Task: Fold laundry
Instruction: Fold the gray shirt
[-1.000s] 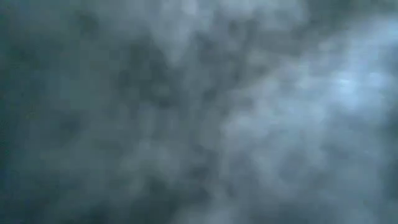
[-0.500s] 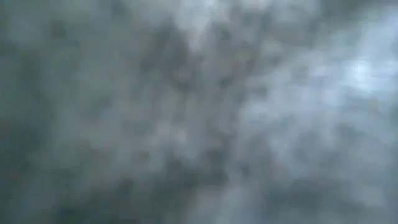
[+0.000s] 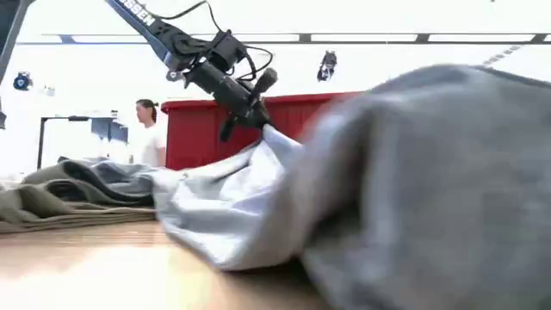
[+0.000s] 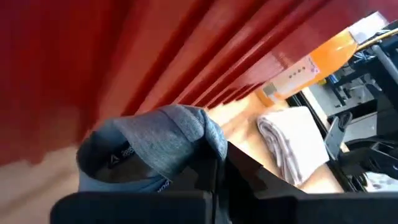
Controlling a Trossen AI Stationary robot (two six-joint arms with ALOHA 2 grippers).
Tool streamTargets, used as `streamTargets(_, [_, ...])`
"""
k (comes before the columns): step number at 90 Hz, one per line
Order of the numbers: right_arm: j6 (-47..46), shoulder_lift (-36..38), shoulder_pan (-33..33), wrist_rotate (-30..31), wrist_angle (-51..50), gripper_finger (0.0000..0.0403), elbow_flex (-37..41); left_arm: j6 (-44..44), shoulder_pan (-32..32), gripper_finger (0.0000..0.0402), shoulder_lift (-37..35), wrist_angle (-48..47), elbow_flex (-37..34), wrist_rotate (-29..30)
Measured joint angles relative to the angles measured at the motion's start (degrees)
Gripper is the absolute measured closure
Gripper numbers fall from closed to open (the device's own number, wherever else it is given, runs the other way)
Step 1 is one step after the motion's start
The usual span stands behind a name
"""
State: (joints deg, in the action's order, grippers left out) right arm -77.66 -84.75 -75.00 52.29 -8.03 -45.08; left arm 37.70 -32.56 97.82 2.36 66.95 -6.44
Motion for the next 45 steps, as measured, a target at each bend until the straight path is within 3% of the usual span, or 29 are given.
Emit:
streamTargets(24, [-8.47, -0.07, -2.14, -0.83, -6.1, 0.0403, 0.02, -5.85, 0.15, 0.0402, 2.97, -0.13, 1.51, -0.04])
streamTargets(45, [-11.39, -0.11, -2.15, -10.04, -8.14, 0.0397, 0.0, -7.03, 0.39, 0.0402, 4.29, 2.25, 0.24, 1.91])
